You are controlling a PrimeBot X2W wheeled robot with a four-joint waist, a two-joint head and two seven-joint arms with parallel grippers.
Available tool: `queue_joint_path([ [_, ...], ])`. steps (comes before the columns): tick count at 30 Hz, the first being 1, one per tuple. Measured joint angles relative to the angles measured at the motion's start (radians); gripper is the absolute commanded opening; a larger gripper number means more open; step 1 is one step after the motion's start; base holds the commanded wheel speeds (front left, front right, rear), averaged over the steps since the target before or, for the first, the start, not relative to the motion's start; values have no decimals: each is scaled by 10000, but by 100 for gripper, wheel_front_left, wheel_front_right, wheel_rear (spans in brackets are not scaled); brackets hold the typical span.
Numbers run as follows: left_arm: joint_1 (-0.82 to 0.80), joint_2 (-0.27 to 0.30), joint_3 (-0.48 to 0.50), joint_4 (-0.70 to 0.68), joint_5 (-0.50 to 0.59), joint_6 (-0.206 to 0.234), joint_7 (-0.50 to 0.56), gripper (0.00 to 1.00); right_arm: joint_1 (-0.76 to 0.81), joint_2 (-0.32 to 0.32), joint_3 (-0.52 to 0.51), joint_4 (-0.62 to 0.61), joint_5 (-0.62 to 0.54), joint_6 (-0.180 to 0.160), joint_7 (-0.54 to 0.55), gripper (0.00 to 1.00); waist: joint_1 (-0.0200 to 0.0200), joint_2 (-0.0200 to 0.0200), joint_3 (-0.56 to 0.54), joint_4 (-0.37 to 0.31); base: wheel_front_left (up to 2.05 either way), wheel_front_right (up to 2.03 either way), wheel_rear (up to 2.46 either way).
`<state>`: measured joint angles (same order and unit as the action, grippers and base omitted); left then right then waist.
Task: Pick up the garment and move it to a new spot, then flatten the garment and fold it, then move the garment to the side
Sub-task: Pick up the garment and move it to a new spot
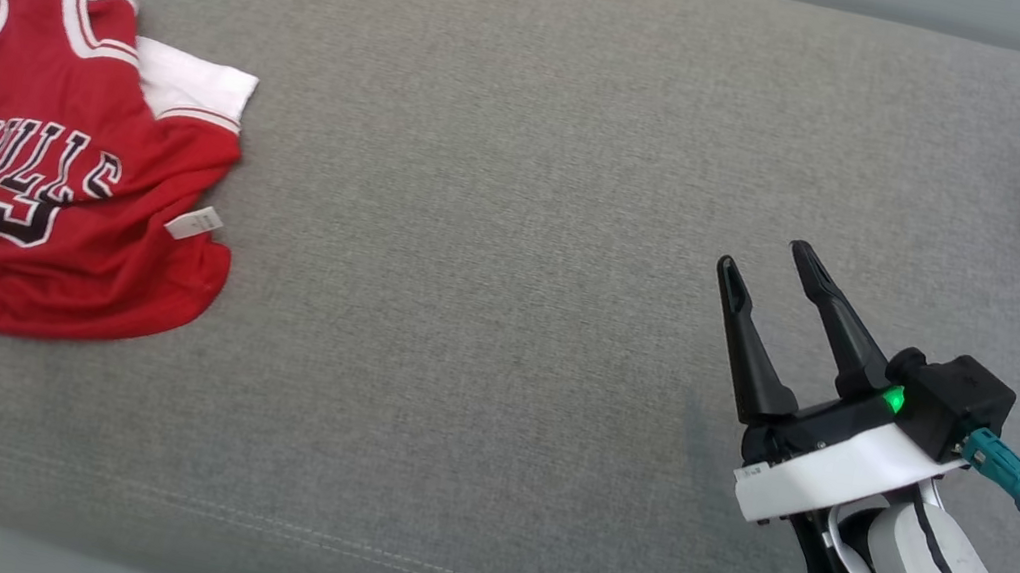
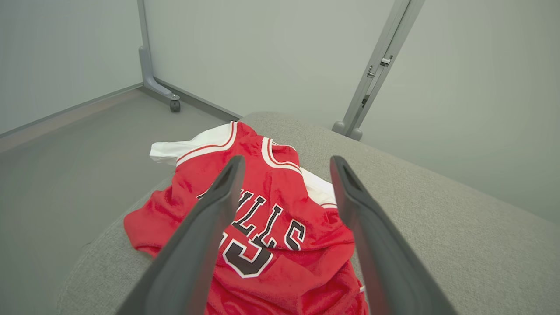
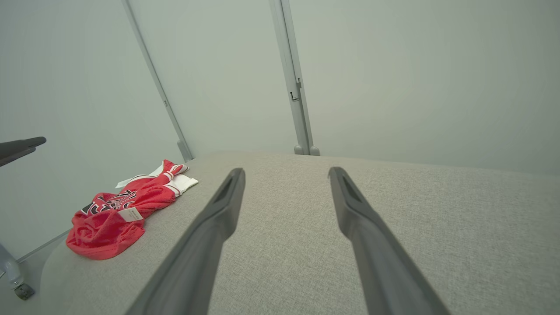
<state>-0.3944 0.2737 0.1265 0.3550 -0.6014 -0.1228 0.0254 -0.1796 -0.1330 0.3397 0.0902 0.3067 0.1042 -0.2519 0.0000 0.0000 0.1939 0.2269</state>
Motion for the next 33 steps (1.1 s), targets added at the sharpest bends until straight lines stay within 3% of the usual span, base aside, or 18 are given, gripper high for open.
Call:
queue_joint_path([
  [8, -911, 865, 458, 886, -742, -2, 1001, 100, -244, 71, -59, -75, -56, -2, 0, 100, 0, 0, 583, -952, 0, 0, 0],
  [15, -1520, 1264, 568, 1488, -1271, -4, 1894, 100, -508, 173, -105, -132, -96, 0, 0, 100, 0, 0, 1141, -1792, 0, 0, 0],
  [24, -1894, 1294, 497, 2800, -1482, -6, 2824, 100, -811, 251, -431, -128, -107, -2, 0, 100, 0, 0, 1703, -2690, 0, 0, 0],
  [33, -2060, 1340, 458, 3866, -1785, 148, 3916, 100, -812, 305, -512, -67, -176, 0, 0, 100, 1, 0, 1836, -2871, 0, 0, 0],
])
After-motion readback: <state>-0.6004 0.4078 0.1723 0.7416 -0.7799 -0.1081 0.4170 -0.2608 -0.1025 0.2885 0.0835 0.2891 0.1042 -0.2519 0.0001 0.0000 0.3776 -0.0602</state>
